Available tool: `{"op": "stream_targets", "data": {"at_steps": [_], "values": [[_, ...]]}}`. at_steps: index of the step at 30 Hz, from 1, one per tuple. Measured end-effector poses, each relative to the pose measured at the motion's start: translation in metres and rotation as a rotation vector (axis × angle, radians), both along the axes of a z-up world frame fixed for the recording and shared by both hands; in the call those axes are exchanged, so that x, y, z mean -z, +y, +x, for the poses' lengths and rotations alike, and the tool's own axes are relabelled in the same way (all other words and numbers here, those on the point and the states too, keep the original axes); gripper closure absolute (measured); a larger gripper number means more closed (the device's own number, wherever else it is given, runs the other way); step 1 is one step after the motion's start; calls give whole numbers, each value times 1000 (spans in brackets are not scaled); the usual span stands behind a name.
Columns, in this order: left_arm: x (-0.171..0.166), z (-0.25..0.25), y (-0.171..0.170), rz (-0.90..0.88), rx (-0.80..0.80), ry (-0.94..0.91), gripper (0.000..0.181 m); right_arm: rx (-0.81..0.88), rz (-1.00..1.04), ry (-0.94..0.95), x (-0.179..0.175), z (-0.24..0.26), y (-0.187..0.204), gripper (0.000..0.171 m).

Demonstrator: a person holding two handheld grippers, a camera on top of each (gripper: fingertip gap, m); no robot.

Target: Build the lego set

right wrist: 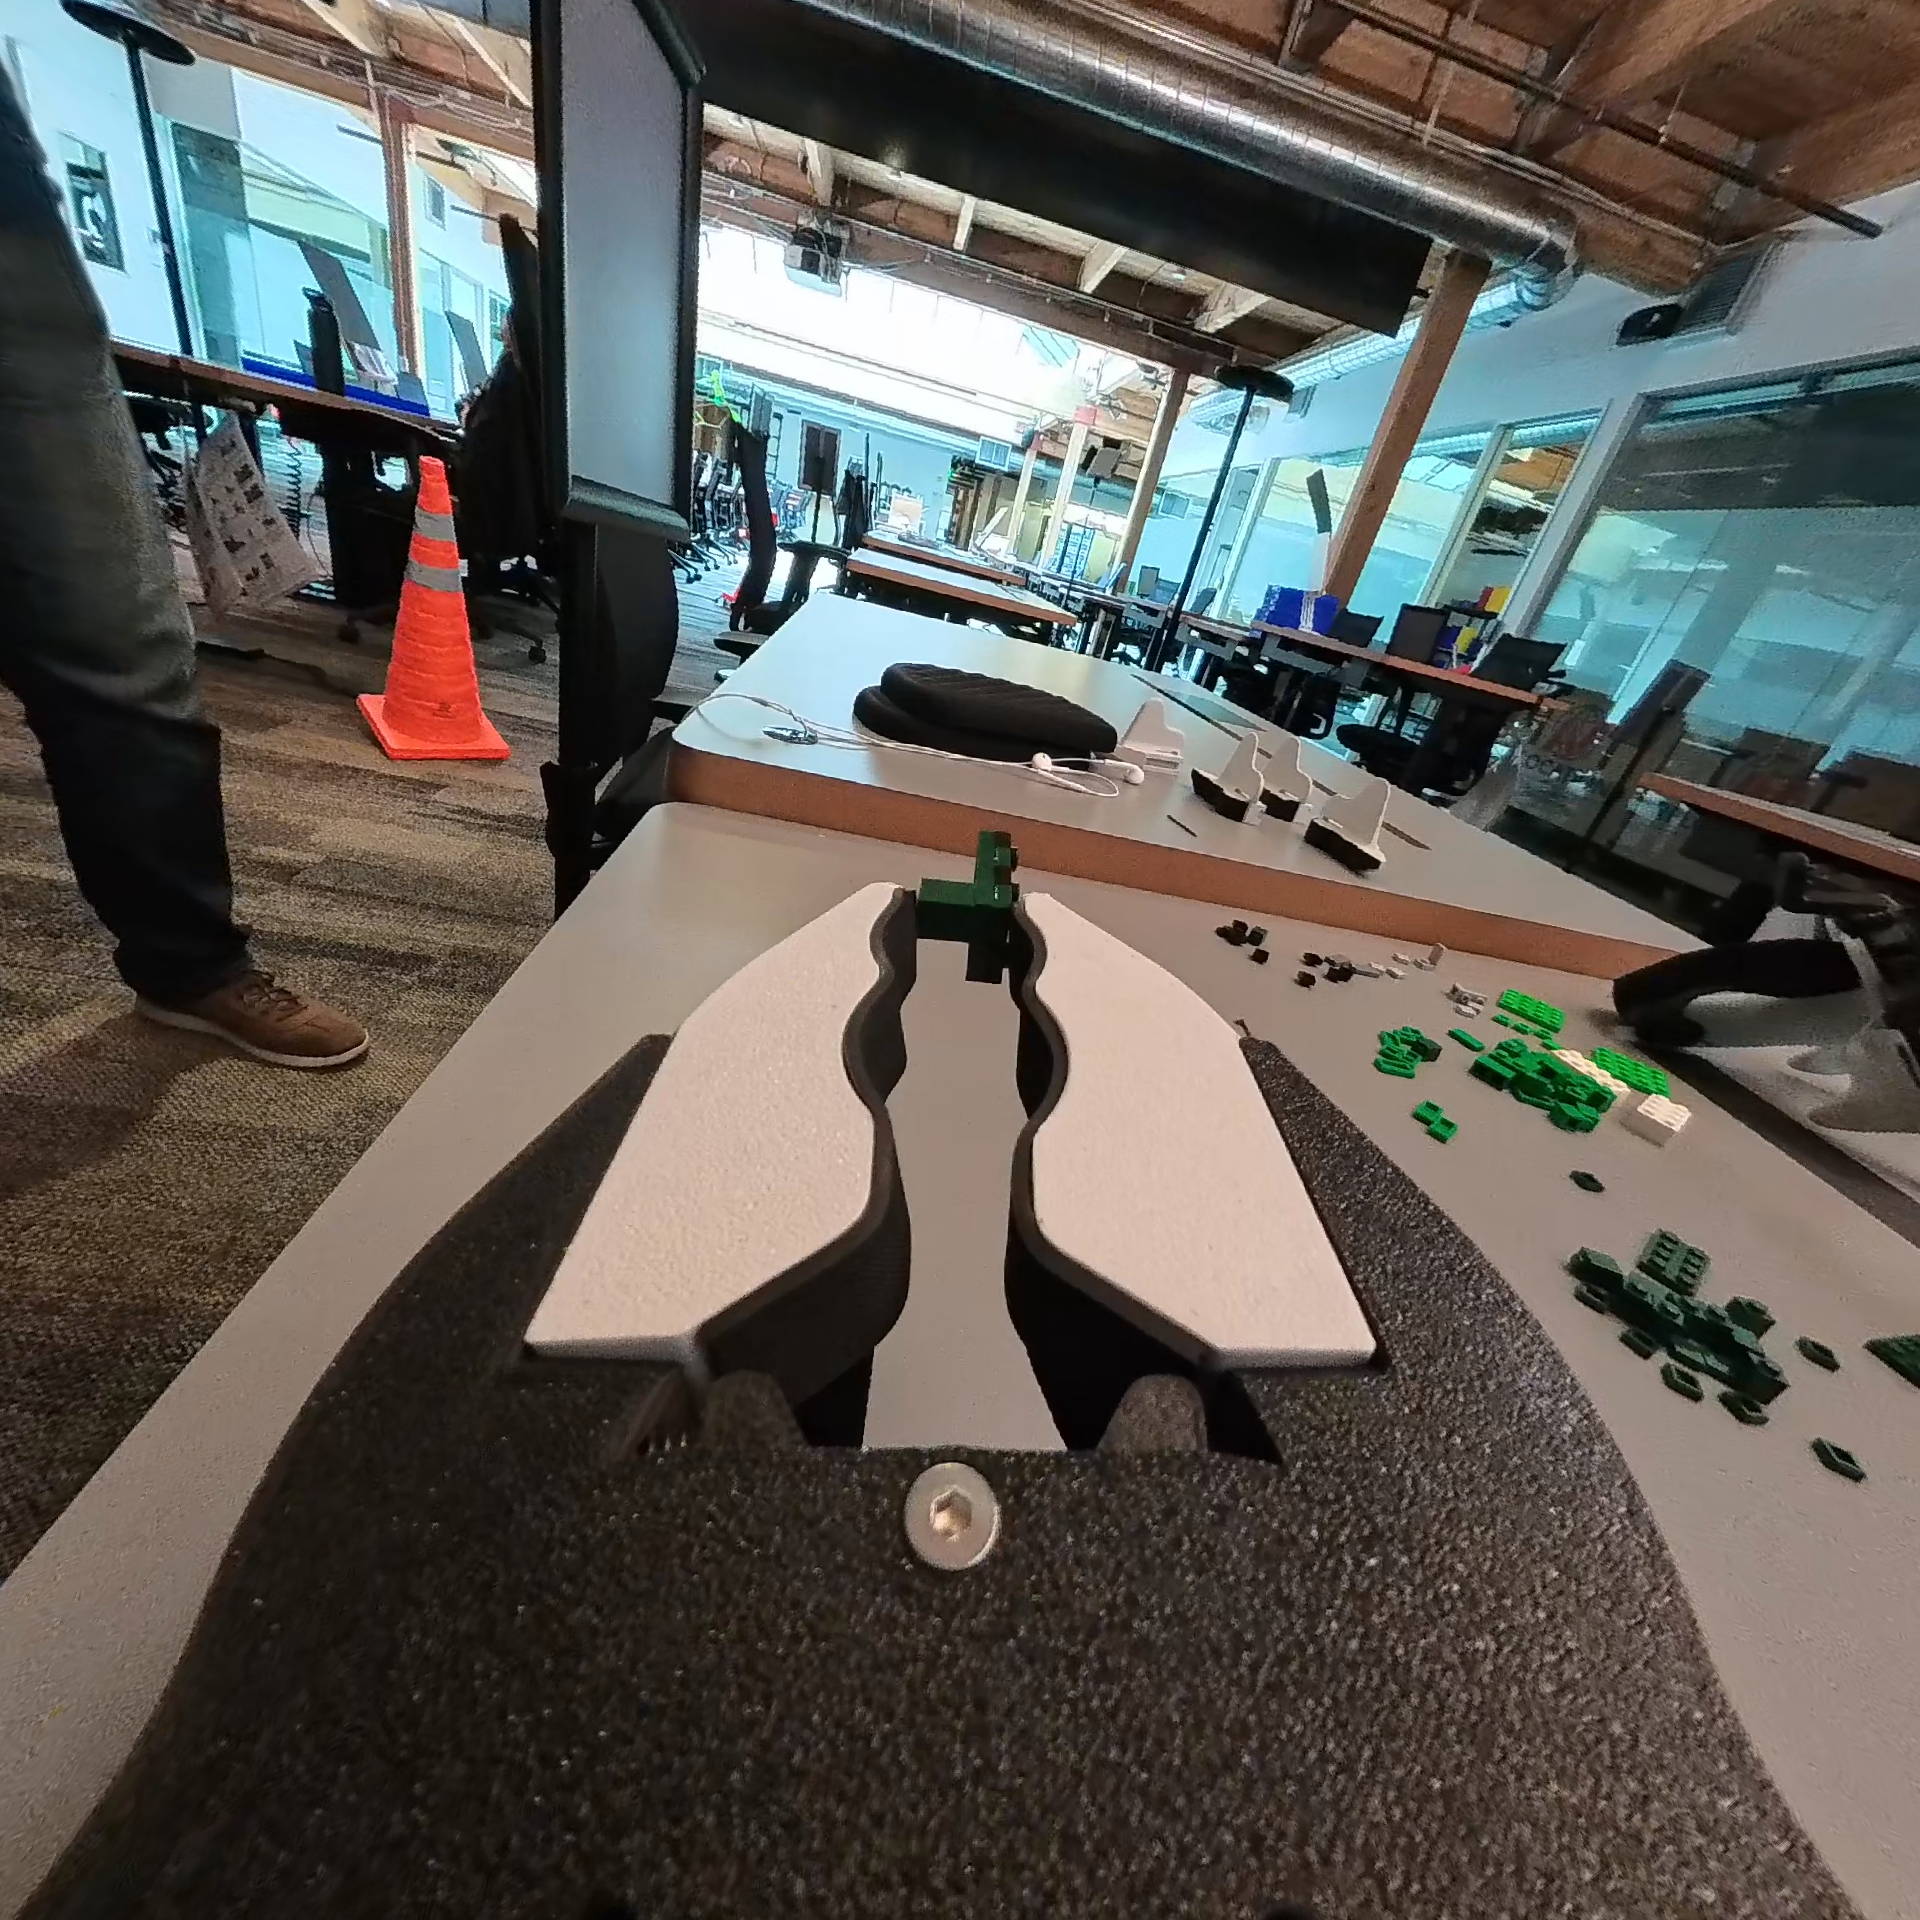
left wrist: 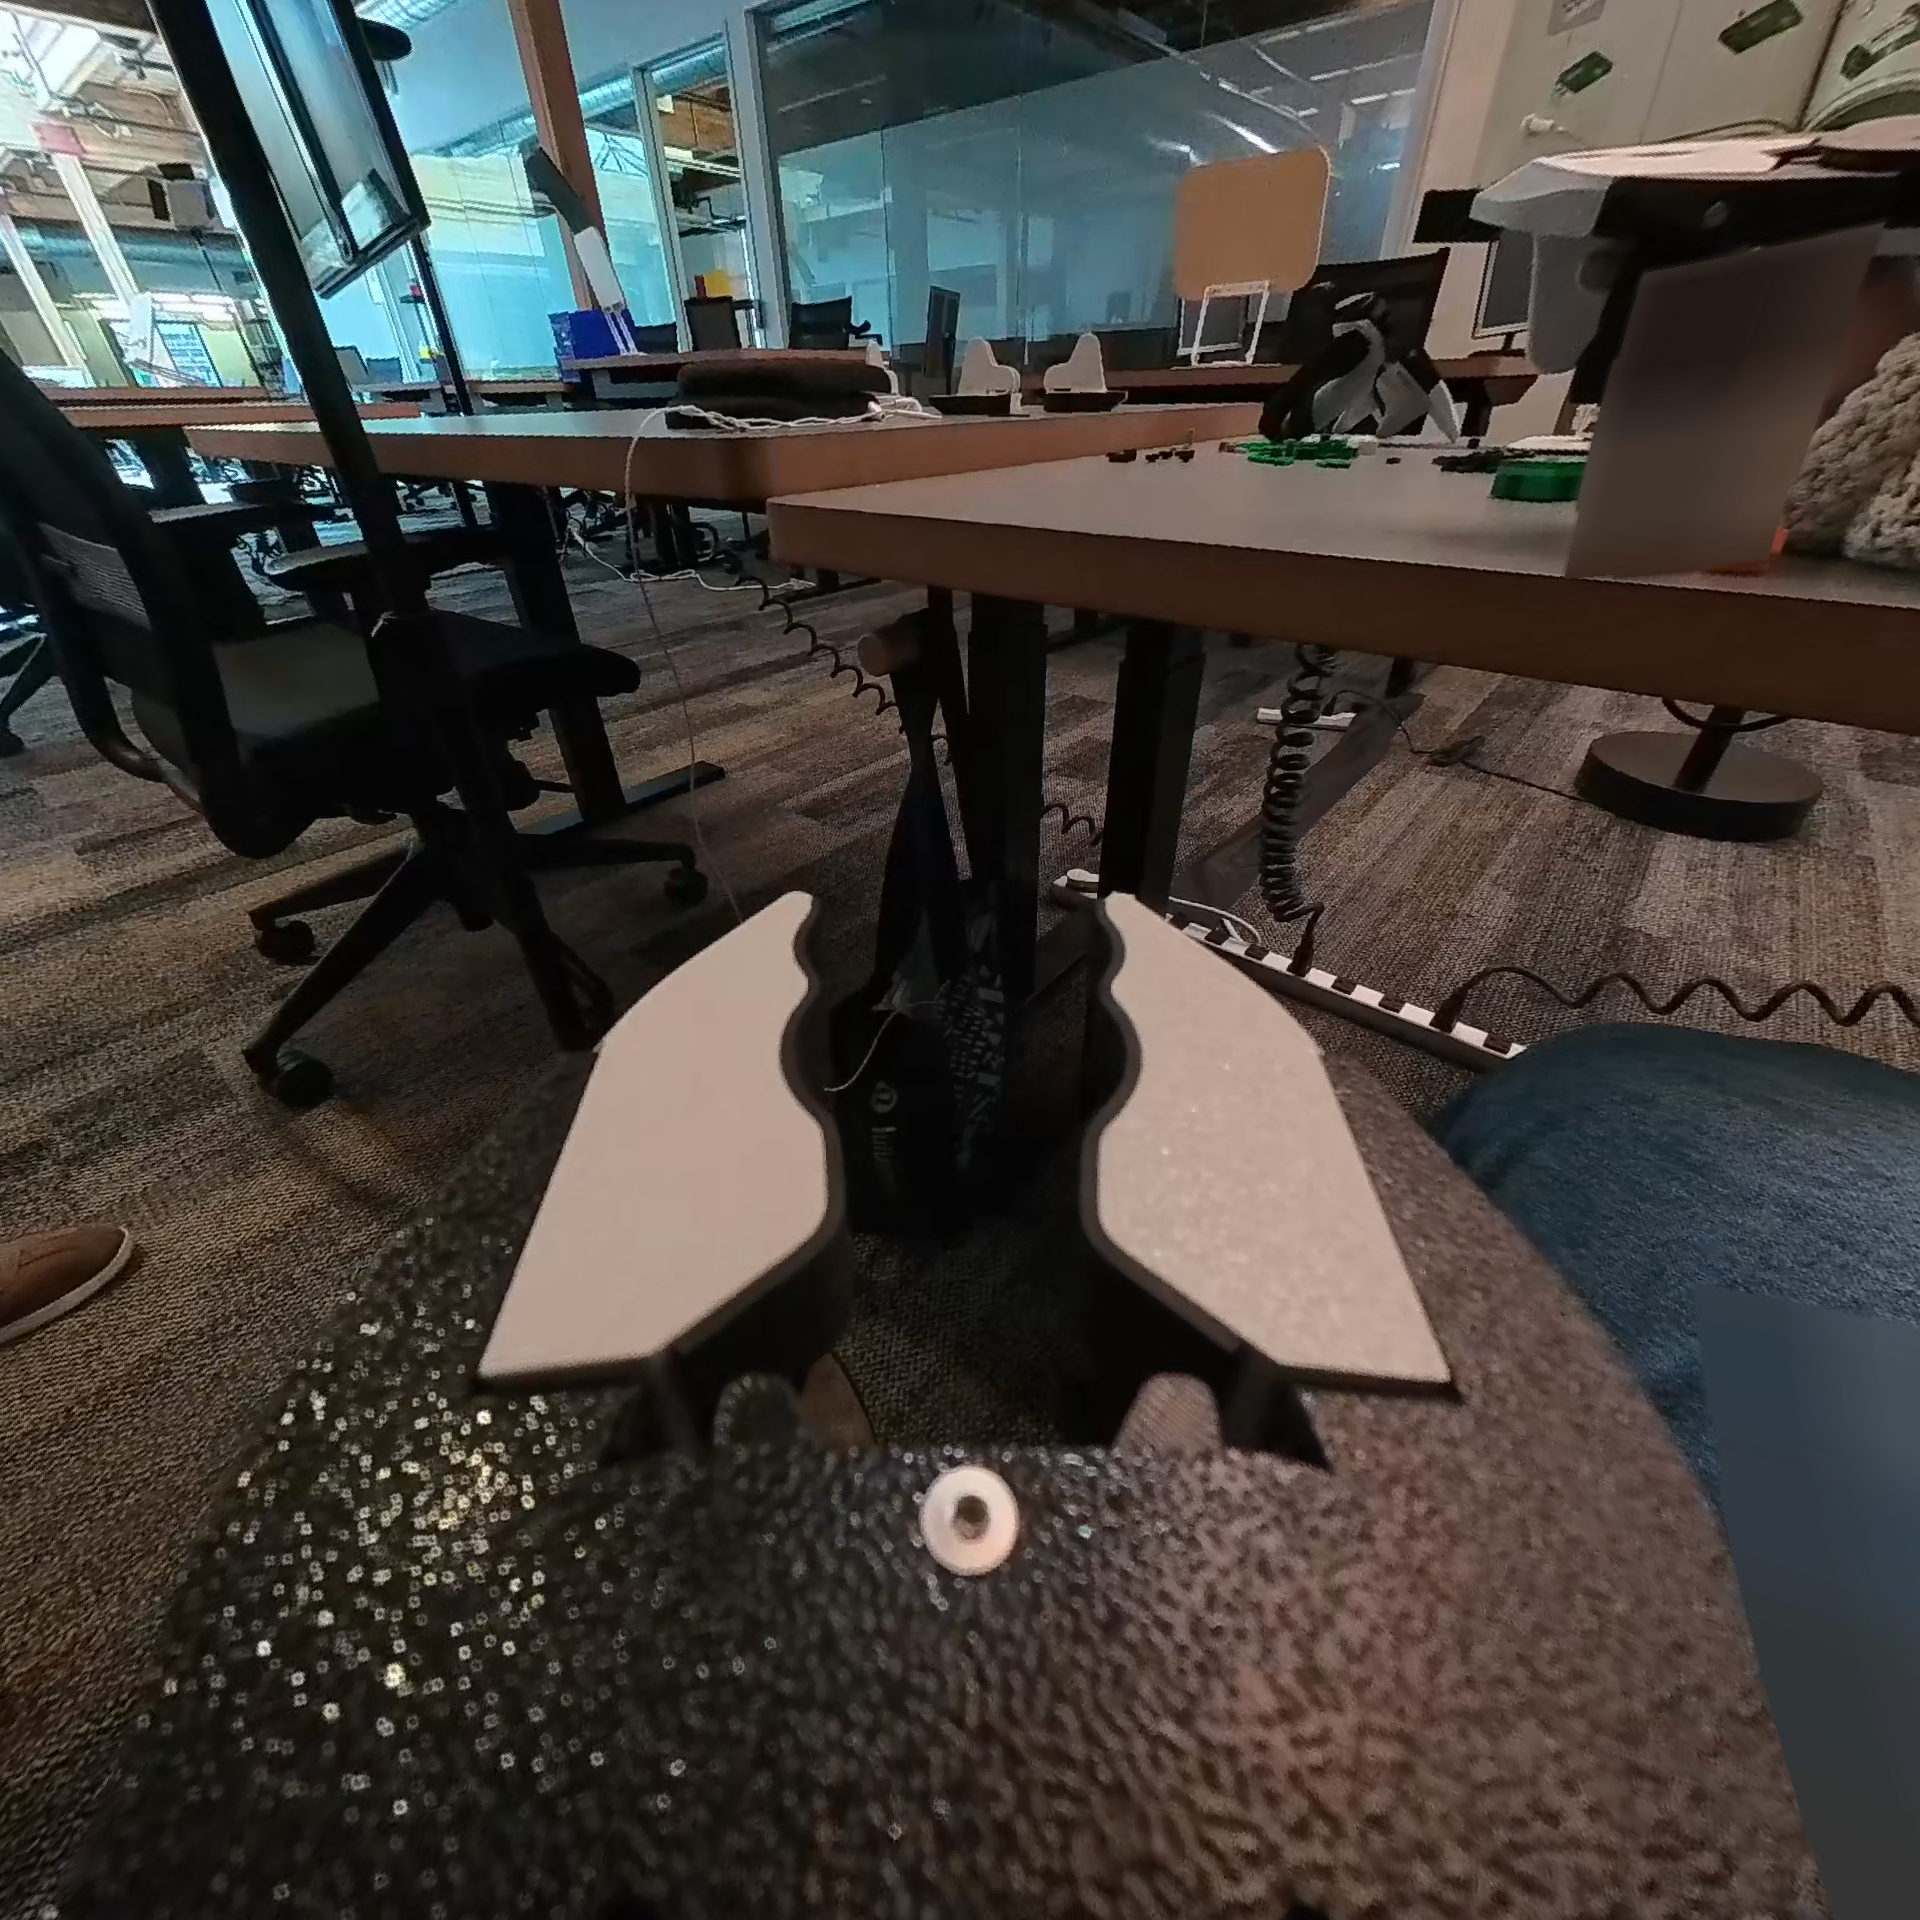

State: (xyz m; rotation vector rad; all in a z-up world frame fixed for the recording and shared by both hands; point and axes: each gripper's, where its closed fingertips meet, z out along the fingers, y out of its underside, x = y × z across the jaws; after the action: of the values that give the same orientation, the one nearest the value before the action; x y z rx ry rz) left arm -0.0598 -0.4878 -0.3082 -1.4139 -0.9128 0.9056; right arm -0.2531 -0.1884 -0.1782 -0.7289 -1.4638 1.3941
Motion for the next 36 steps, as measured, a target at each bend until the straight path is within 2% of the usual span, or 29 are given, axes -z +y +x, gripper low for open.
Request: {"op": "stream_targets", "data": {"at_steps": [36], "values": [[-2, 1, 2, -12, 11, 13, 133, 5, 3, 3, 0, 3, 2, 155]]}}
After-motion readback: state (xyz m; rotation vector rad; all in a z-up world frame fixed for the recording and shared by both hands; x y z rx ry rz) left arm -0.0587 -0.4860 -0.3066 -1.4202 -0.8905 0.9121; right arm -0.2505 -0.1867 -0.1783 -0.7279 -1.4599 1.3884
